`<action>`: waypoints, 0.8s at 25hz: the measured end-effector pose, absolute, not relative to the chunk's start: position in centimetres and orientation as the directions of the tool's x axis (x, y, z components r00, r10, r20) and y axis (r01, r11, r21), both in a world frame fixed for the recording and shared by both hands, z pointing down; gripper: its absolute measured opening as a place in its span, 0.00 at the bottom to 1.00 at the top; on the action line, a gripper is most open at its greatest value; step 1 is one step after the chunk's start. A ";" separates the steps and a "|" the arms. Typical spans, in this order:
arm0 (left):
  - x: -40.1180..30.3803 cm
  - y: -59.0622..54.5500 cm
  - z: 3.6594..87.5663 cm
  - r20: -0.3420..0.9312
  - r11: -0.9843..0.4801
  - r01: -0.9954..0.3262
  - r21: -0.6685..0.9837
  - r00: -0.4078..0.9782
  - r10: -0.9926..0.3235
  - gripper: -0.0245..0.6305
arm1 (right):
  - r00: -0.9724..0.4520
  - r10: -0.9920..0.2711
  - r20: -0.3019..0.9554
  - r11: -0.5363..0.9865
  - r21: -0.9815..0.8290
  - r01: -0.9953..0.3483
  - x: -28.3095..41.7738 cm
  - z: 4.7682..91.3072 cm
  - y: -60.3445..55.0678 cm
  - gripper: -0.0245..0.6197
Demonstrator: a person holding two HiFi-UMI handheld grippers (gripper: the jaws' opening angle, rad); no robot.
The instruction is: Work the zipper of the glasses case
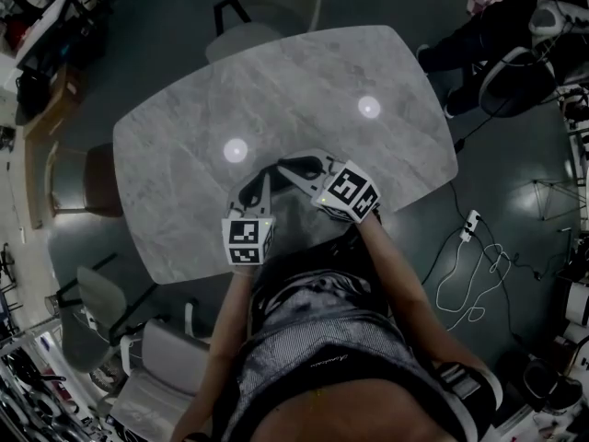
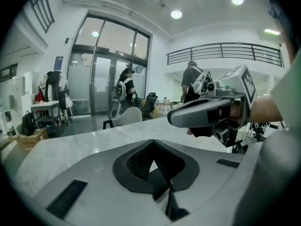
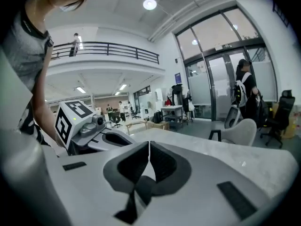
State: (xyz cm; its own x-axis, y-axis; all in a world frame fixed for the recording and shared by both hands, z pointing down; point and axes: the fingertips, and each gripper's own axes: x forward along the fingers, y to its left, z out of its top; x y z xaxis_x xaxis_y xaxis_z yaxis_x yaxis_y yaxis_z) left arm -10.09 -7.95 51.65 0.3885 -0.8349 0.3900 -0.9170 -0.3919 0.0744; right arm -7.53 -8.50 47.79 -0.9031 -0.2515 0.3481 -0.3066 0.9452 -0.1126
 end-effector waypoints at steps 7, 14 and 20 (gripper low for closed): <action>-10.2 -9.0 45.8 0.291 -0.366 -0.930 0.019 0.355 -0.888 0.05 | -0.921 -0.294 0.255 0.950 -0.026 -0.310 -8.3 42.1 -9.2 0.13; -9.8 -9.4 43.7 0.255 -0.364 -0.931 -0.013 0.349 -0.902 0.05 | -0.922 -0.301 0.246 0.947 -0.033 -0.318 -8.0 41.7 -9.2 0.13; -9.8 -9.3 43.8 0.257 -0.361 -0.932 -0.015 0.345 -0.903 0.05 | -0.919 -0.300 0.256 0.947 -0.034 -0.318 -8.0 41.9 -9.1 0.13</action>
State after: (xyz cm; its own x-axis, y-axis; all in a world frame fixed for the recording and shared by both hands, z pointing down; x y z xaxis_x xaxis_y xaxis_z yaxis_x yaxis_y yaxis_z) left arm -9.80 -9.34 43.77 0.3452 -0.9025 0.2575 -0.9324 -0.3610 -0.0152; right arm -7.95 -9.12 41.87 -0.9190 -0.2996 0.2562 -0.3183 0.9474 -0.0337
